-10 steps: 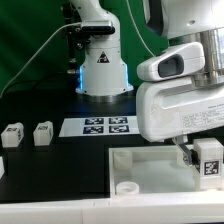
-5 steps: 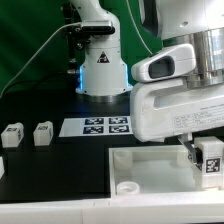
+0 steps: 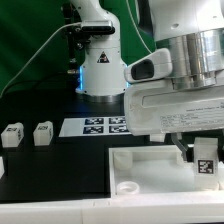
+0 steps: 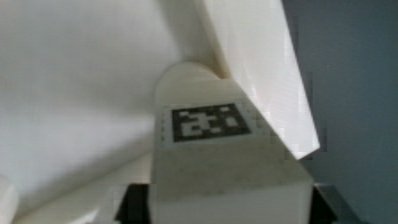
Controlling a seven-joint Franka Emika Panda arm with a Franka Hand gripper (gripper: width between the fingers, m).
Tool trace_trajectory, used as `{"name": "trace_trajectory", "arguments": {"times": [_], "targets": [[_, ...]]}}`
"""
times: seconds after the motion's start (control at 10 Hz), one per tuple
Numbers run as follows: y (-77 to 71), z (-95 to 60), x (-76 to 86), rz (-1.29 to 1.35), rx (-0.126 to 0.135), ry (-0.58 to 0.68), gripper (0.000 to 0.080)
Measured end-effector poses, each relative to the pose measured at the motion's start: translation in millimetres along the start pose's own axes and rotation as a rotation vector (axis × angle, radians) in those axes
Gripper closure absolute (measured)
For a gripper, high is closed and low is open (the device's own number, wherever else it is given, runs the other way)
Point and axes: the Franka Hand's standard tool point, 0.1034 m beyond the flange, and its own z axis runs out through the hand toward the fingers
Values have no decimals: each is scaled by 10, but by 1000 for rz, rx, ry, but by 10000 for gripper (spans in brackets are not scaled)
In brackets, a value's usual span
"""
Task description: Assemble one leg
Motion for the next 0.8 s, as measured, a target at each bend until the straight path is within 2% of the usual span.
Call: {"name": "trace_trajectory", "arguments": {"times": [0.4,0.8], "targets": [[38,3,-33,507,27,-49,491],[41,12,-50,857,58,-90,489]]}}
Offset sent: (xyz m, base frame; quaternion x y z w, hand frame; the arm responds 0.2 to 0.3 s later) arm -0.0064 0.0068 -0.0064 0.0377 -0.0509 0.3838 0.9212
